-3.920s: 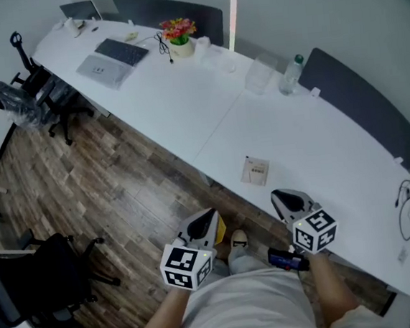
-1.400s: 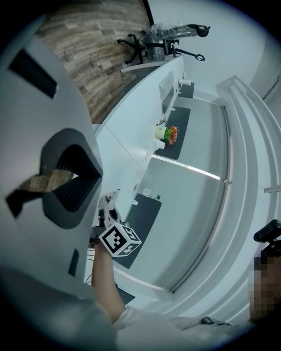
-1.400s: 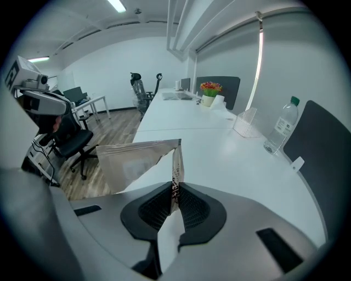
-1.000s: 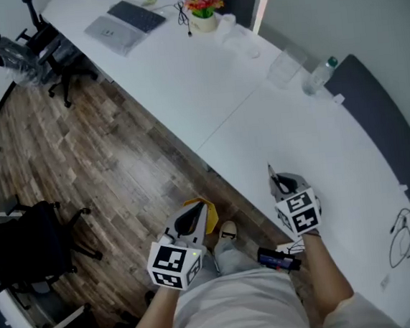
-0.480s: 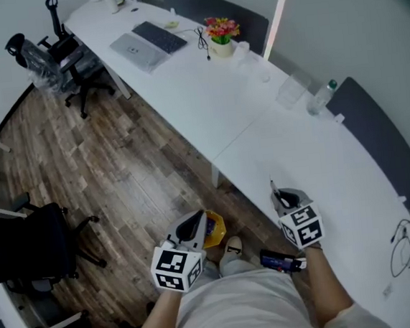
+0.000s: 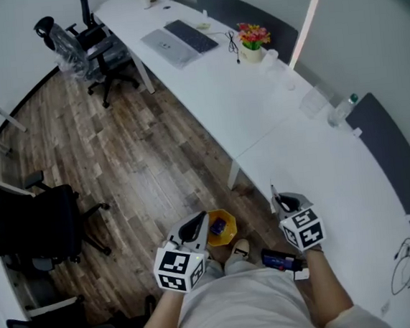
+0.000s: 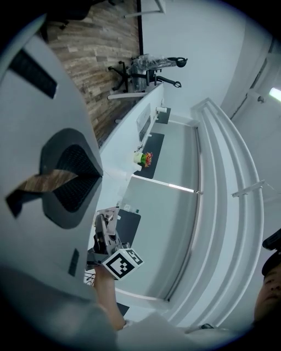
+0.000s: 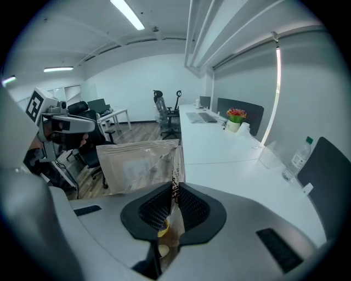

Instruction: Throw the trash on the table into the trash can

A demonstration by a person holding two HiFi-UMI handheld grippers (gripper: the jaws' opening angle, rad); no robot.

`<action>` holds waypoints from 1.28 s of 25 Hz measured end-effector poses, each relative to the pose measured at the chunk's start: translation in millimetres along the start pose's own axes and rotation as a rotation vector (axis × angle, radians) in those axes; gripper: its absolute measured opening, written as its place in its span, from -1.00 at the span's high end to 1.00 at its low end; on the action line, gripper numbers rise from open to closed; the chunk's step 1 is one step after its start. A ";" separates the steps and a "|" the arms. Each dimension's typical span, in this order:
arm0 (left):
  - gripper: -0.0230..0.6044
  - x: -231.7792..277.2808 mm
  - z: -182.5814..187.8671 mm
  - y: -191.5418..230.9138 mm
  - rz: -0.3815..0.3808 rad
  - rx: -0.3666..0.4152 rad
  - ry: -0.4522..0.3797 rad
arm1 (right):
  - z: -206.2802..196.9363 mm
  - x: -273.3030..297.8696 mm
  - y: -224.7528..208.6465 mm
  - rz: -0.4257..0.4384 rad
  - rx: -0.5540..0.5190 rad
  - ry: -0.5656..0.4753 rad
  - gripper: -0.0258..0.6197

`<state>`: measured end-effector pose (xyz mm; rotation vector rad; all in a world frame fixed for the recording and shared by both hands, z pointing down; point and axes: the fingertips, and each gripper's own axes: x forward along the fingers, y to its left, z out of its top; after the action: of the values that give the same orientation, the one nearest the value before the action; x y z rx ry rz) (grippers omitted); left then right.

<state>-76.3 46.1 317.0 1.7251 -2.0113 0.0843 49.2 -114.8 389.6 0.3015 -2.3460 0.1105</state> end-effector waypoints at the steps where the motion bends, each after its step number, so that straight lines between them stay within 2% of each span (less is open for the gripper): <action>1: 0.92 -5.6 -1.5 4.1 0.015 -0.005 -0.003 | 3.5 3.7 6.1 0.014 -0.011 -0.001 0.77; 7: 0.92 -38.4 -13.2 29.4 0.107 -0.043 -0.013 | 24.9 24.9 47.8 0.108 -0.084 -0.009 0.77; 14: 0.92 -71.3 -27.8 53.8 0.170 -0.080 -0.019 | 38.3 42.7 97.7 0.199 -0.146 -0.004 0.77; 23: 0.92 -73.8 -44.8 74.9 0.144 -0.103 -0.007 | 33.1 67.3 124.3 0.235 -0.146 0.030 0.77; 32: 0.92 -35.8 -68.3 90.8 0.143 -0.132 0.023 | 2.8 106.8 121.0 0.290 -0.152 0.100 0.77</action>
<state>-137.3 121.2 386.6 1.4919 -2.0728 0.0178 -56.2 -17.7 463.8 -0.1174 -2.2694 0.0842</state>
